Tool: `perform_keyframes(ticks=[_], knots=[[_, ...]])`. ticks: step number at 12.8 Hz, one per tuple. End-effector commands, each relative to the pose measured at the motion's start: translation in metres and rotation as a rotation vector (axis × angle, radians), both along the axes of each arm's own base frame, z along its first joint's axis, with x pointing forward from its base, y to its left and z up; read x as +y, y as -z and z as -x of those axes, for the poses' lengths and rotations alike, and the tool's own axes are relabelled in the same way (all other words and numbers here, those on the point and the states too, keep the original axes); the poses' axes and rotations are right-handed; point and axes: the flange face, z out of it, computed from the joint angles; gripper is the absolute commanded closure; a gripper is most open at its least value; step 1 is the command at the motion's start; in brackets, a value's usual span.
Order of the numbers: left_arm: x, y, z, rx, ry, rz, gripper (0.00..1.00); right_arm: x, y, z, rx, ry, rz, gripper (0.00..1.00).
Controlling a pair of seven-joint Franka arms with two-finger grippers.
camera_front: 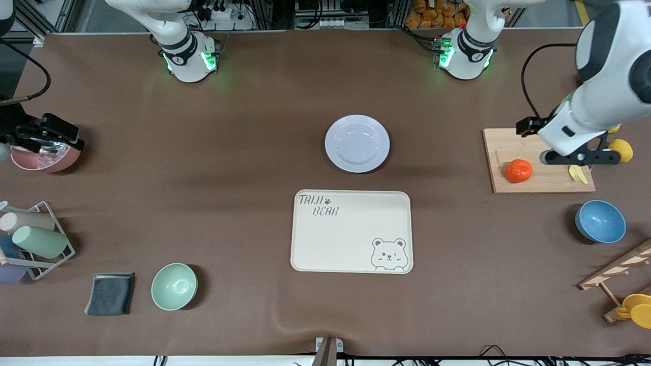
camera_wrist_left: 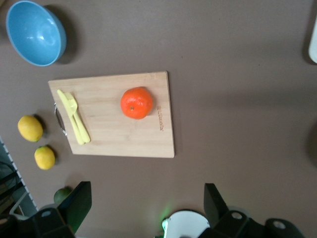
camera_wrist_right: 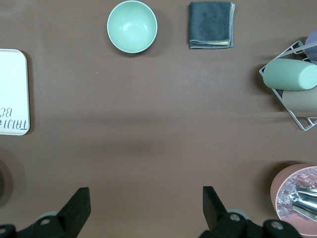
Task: Place orange and plate with both arms
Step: 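Reach the left gripper down to the orange and grasp it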
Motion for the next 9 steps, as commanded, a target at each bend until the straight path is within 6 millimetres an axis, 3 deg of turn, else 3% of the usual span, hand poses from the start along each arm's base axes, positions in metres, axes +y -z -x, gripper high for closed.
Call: perform_keyframes(ticks=[1,4,9], knots=[[0.016,0.028,0.009,-0.038,-0.005,-0.018,0.00,0.000,-0.003,-0.003,-0.004,0.011,0.010,0.00],[0.042,0.065,0.019,-0.055,-0.021,-0.005,0.00,0.003,0.000,-0.004,0.000,0.006,0.007,0.00],[0.075,0.148,0.045,-0.107,-0.005,0.038,0.00,0.003,0.000,-0.003,0.006,0.004,0.005,0.00]])
